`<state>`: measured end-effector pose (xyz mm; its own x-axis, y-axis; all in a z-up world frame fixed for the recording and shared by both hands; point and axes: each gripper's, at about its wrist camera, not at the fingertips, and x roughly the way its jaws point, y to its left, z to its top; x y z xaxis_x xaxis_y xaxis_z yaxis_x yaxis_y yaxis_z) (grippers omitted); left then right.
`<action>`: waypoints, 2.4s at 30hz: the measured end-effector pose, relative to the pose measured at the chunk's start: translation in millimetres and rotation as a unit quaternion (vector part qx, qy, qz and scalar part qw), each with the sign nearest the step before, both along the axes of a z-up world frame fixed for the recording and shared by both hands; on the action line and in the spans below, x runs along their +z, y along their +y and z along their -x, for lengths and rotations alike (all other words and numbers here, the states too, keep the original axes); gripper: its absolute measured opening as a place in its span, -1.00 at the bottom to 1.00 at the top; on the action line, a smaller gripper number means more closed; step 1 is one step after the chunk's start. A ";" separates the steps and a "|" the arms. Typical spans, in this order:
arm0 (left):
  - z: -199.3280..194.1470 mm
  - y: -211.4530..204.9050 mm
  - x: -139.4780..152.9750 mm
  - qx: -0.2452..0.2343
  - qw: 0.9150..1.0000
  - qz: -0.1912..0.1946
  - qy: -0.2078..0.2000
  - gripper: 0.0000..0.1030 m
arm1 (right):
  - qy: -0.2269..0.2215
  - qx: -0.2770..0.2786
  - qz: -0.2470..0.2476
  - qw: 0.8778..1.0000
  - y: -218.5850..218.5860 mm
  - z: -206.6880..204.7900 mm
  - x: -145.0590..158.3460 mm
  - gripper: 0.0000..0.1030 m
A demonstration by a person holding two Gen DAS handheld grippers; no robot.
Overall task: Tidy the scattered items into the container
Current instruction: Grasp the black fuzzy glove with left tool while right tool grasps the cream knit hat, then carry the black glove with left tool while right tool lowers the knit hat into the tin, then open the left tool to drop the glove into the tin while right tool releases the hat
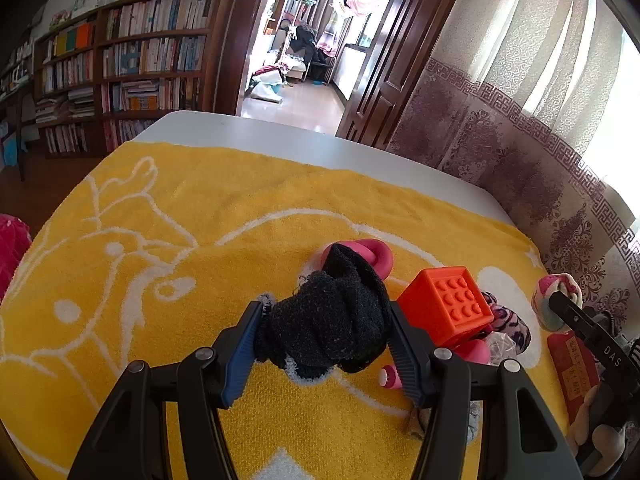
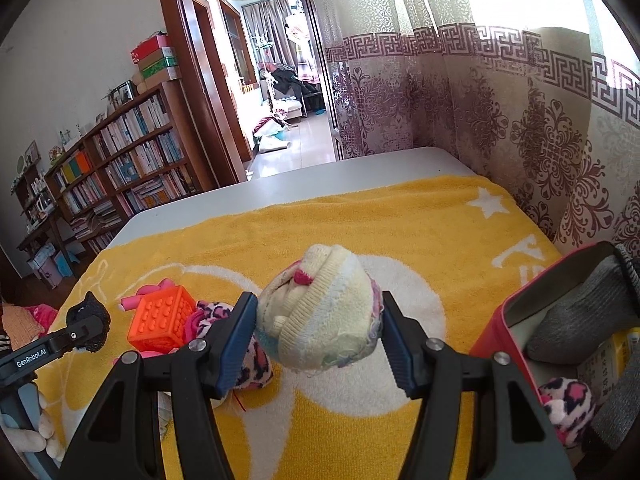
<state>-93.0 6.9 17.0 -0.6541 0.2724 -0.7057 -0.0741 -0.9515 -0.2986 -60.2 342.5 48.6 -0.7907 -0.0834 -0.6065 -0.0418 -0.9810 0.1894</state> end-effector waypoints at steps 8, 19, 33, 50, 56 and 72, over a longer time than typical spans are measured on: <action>-6.9 8.1 7.1 -0.014 1.000 0.000 0.011 0.20 | 0.035 -0.025 -0.013 0.999 4.1 -15.4 22.2 0.25; -19.7 21.9 23.0 -0.039 0.999 0.000 0.033 0.20 | 0.084 -0.112 -0.012 0.990 52.5 -101.3 44.4 0.25; -53.8 102.0 45.1 -0.120 0.992 0.007 0.048 0.20 | 0.051 -0.170 -0.043 0.983 120.6 -193.8 32.3 0.26; -77.6 268.3 79.3 -0.268 0.961 0.016 0.066 0.20 | 0.043 -0.139 -0.024 0.989 137.3 -203.6 28.1 0.30; -74.9 320.8 74.1 -0.306 0.950 0.020 0.059 0.20 | 0.052 -0.143 -0.025 0.988 141.9 -208.2 29.5 0.30; -58.8 350.0 56.4 -0.317 0.948 0.004 0.022 0.96 | 0.037 -0.150 -0.005 0.988 152.0 -203.7 16.9 0.30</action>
<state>-34.2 356.9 73.4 -0.3893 0.6156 -0.6852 -0.6445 -0.7135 -0.2748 143.4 494.4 65.5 -0.8210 0.1678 -0.5458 -0.3178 -0.9284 0.1926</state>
